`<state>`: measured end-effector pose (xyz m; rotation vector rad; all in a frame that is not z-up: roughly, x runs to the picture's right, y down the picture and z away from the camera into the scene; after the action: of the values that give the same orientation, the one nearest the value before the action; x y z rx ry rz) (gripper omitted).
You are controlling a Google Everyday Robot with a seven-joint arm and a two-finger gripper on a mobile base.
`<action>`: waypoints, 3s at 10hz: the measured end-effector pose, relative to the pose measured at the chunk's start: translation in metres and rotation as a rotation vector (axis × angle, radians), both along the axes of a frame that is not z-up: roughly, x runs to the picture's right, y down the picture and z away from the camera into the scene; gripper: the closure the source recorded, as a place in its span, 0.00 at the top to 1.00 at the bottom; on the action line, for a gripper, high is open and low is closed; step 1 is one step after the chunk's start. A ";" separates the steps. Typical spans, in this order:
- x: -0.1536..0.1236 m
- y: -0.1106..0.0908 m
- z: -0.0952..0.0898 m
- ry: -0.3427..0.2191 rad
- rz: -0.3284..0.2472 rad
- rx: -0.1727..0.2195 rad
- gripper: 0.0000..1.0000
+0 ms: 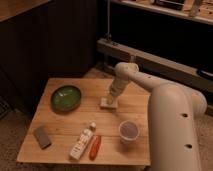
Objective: Wipe the white sponge on the table
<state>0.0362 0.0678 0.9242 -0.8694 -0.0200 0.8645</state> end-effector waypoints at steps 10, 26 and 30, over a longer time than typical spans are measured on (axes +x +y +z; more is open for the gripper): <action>0.008 -0.014 0.008 -0.026 0.038 0.034 0.54; 0.016 0.020 -0.015 -0.031 0.013 0.026 0.83; 0.020 0.026 -0.017 -0.033 0.009 0.029 0.83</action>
<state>0.0559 0.0939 0.9070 -0.8564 -0.0650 0.8559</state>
